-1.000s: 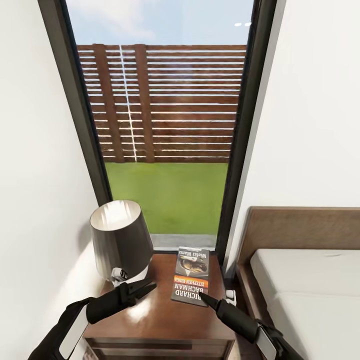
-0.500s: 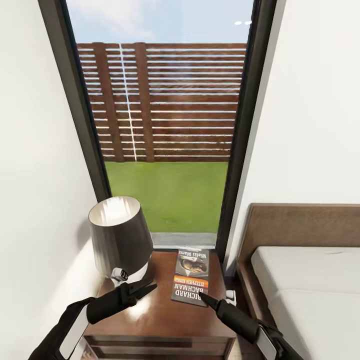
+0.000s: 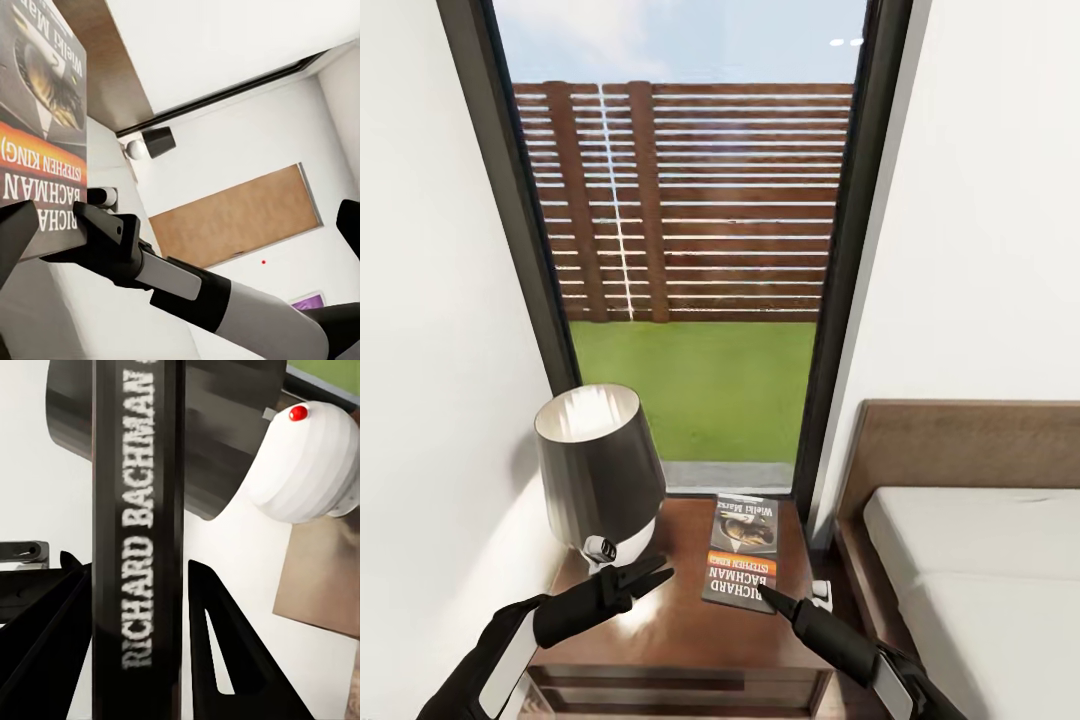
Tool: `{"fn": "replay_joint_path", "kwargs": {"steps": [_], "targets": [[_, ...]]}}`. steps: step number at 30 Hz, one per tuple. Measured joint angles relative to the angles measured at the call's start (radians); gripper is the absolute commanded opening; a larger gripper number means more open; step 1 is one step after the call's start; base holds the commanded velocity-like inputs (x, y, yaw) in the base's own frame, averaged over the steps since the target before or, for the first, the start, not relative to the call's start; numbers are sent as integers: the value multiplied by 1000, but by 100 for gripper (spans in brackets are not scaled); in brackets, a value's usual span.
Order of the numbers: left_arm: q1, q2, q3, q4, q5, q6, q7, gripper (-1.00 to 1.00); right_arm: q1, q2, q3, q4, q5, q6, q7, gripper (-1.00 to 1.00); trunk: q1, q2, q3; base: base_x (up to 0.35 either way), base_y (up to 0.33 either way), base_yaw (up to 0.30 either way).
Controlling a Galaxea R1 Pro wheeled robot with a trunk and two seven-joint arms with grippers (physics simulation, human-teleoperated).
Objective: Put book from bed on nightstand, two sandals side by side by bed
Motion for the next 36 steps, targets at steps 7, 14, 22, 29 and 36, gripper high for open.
{"fn": "replay_joint_path", "kwargs": {"steps": [7, 14, 22, 29, 36], "targets": [[0, 0, -1, 0, -1, -1, 2, 100, 0, 0, 0, 0, 0, 0, 0, -100, 15, -28, -13, 0, 0, 0], [0, -1, -2, 1, -2, -1, 3, 100, 0, 0, 0, 0, 0, 0, 0, -100, 42, -77, -34, 0, 0, 0], [0, -8, -1, 1, -3, -1, 3, 100, 0, 0, 0, 0, 0, 0, 0, -100, 73, -133, -60, 0, 0, 0], [0, -9, -2, 1, -3, -1, 4, 100, 0, 0, 0, 0, 0, 0, 0, -100, 100, -182, -81, 0, 0, 0], [0, -9, -1, 1, -3, -2, 4, 100, 0, 0, 0, 0, -1, 0, 0, -100, 119, -217, -97, 0, 0, 0]]}}
